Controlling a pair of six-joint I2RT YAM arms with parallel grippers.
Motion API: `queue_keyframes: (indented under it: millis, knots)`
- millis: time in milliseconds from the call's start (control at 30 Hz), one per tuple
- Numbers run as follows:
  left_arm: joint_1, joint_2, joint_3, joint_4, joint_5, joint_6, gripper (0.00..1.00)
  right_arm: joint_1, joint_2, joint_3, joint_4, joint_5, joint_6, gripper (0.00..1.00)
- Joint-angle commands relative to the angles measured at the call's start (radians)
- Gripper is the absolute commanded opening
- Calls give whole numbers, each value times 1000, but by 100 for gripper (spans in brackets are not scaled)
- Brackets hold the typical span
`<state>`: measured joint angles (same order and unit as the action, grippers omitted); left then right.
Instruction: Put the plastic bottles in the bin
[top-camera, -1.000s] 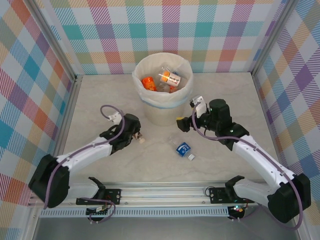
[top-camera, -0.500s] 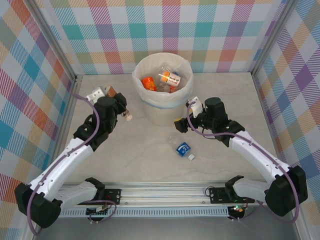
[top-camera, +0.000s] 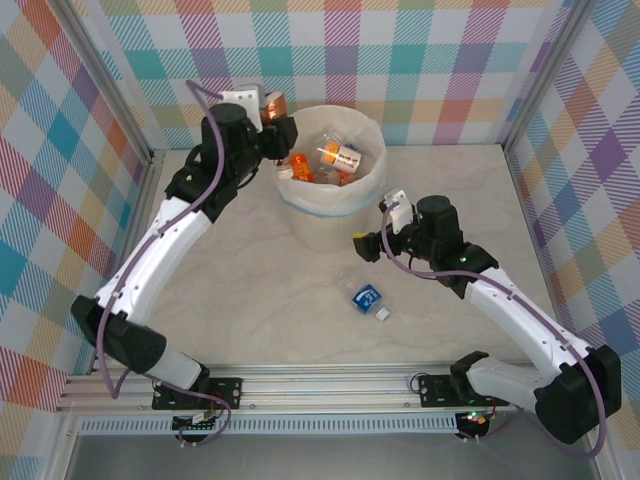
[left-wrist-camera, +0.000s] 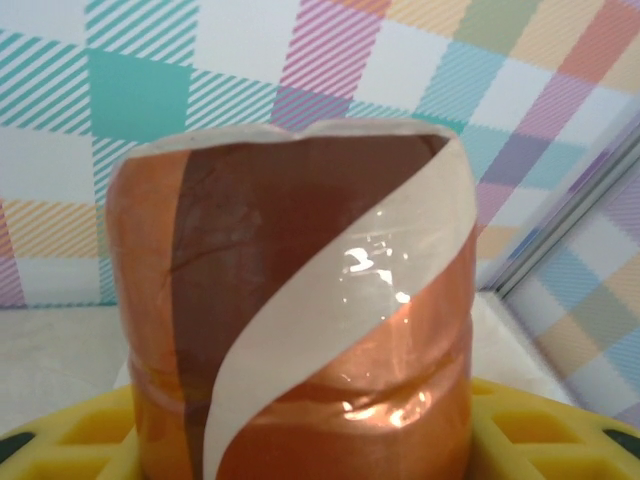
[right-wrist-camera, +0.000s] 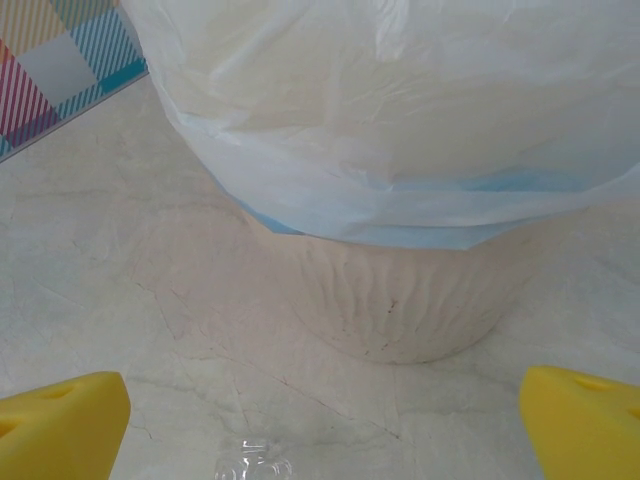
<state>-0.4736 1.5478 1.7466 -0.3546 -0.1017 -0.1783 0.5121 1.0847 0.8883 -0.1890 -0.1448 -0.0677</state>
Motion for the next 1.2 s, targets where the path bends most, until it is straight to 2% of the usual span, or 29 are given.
queue_keyframes:
  millis: [0,267,333,400,533,733,967,1167]
  knots:
    - [10,94,131,-124,11,180,41,8,-55,-13,-11,24,4,100]
    - [21,290,379,-250,-36,229,49,8,-119,-57,-11,63,4,100]
    - [21,341,452,-311,-26,222,61,8,-122,-53,-19,63,6,100]
    - [22,386,526,-385,-31,210,82,8,-126,-52,-30,65,4,100]
    - [21,399,563,-429,-55,201,99,8,-125,-52,-54,59,-18,100]
    - [23,313,496,-418,-37,181,100,8,-66,-33,-124,2,-74,100]
    - [24,103,222,-289,-33,142,100,9,17,-6,-190,-51,-107,100]
    - [26,-44,-1,-180,-33,50,100,15,64,-2,-222,-66,-143,100]
